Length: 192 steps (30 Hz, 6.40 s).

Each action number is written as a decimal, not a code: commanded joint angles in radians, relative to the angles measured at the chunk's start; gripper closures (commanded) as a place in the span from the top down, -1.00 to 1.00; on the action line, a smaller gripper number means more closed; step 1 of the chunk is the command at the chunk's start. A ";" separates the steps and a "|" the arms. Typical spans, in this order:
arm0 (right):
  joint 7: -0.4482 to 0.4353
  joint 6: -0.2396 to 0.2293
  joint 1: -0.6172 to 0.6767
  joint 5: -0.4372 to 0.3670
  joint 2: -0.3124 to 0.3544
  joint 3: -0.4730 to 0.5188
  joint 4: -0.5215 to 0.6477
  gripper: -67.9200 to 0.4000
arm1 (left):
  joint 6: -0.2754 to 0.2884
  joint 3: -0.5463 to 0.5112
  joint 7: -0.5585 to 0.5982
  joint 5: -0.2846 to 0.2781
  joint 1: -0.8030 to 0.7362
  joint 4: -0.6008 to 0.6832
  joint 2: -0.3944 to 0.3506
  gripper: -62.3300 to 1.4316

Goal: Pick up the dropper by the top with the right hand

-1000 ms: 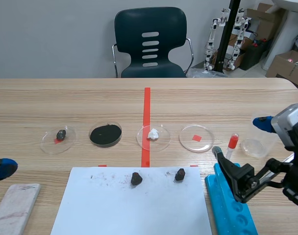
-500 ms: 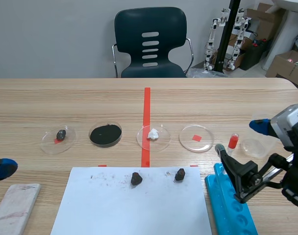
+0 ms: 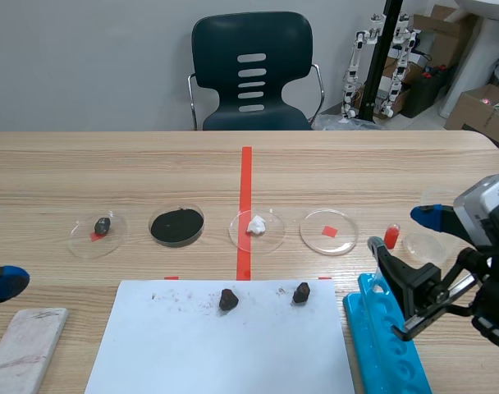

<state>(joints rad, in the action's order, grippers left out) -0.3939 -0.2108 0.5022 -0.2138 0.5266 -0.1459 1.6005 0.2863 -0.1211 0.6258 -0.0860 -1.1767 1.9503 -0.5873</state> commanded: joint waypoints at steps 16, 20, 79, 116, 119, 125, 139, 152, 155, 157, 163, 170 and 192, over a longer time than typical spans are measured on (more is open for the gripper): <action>-0.011 0.000 -0.006 -0.007 0.010 0.006 0.012 -0.56 | 0.001 0.004 0.017 -0.006 0.000 0.006 0.005 1.00; -0.011 0.000 -0.006 -0.007 0.010 0.006 0.012 -0.48 | 0.001 0.004 0.017 -0.006 0.000 0.006 0.005 1.00; -0.053 0.001 0.029 0.001 0.011 0.006 0.012 -0.30 | 0.001 0.004 0.017 -0.006 0.000 0.006 0.005 1.00; -0.064 0.005 0.010 0.001 0.011 0.006 0.012 -0.94 | 0.001 0.004 0.017 -0.006 0.000 0.006 0.005 1.00; -0.064 0.008 0.010 0.001 0.011 0.006 0.012 -0.96 | 0.001 0.004 0.017 -0.006 0.000 0.006 0.005 1.00; -0.065 0.008 0.010 0.000 0.011 0.006 0.012 -0.96 | 0.001 0.004 0.017 -0.006 0.000 0.006 0.005 1.00; -0.118 0.039 0.112 0.000 0.014 0.049 0.105 -0.96 | 0.001 0.004 0.017 -0.006 0.000 0.006 0.005 1.00; -0.118 0.039 0.239 0.000 0.013 0.132 0.260 -0.96 | 0.001 0.004 0.017 -0.006 0.000 0.006 0.005 1.00; -0.118 0.039 0.274 0.000 0.013 0.153 0.299 -0.96 | 0.001 0.004 0.017 -0.006 0.000 0.006 0.005 1.00; -0.118 0.039 0.294 0.000 0.013 0.169 0.324 -0.96 | 0.001 0.004 0.017 -0.006 0.000 0.006 0.005 1.00; -0.121 0.039 0.349 -0.004 0.013 0.216 0.400 -0.96 | 0.001 0.004 0.017 -0.006 0.000 0.006 0.005 1.00; -0.123 0.038 0.385 -0.020 0.013 0.247 0.455 -0.96 | 0.001 0.004 0.017 -0.006 0.000 0.006 0.005 1.00; -0.121 0.038 0.384 -0.020 0.013 0.250 0.460 -0.96 | 0.001 0.004 0.017 -0.006 0.000 0.006 0.005 1.00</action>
<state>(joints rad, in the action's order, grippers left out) -0.4973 -0.1738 0.8902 -0.2222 0.5274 0.0925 2.0468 0.2863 -0.1211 0.6258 -0.0860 -1.1767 1.9503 -0.5873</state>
